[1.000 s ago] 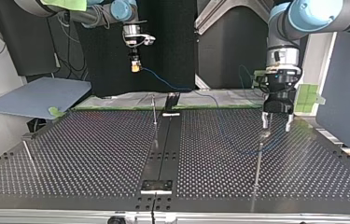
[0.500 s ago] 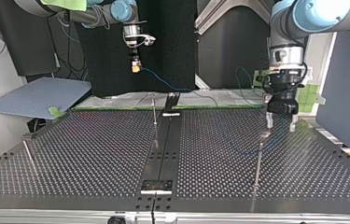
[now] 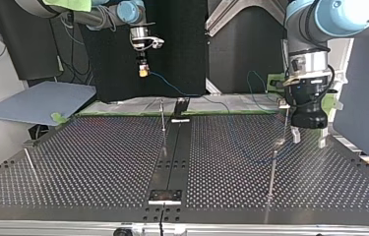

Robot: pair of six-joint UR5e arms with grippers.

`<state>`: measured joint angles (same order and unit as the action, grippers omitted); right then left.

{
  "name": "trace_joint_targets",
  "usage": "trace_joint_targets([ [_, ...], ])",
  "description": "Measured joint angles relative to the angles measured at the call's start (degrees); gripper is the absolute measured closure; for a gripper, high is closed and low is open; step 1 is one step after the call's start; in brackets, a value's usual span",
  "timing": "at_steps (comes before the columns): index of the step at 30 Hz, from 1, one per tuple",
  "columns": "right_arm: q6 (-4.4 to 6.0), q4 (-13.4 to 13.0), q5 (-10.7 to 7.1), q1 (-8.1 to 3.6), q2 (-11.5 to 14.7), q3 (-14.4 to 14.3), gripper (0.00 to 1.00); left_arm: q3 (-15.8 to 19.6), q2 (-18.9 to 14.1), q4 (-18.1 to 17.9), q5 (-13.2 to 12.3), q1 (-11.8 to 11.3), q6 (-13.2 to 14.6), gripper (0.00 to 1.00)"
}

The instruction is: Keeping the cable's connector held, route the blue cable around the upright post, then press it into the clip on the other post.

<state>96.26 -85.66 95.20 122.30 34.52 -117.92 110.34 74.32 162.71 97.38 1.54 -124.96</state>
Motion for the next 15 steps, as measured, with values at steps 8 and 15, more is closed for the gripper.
trace_joint_targets([
  [8, 0.0, 0.5, -0.01, 0.01, 0.0, 0.2, 1.0, -3.3, 2.0, 4.8, 1.7, 2.7, 4.8, 0.0],
  [15, 0.0, 0.6, -0.01, 0.0, 0.0, 0.3, 1.0, -3.6, 5.2, 9.0, 5.0, 6.5, 9.0, 0.0],
])
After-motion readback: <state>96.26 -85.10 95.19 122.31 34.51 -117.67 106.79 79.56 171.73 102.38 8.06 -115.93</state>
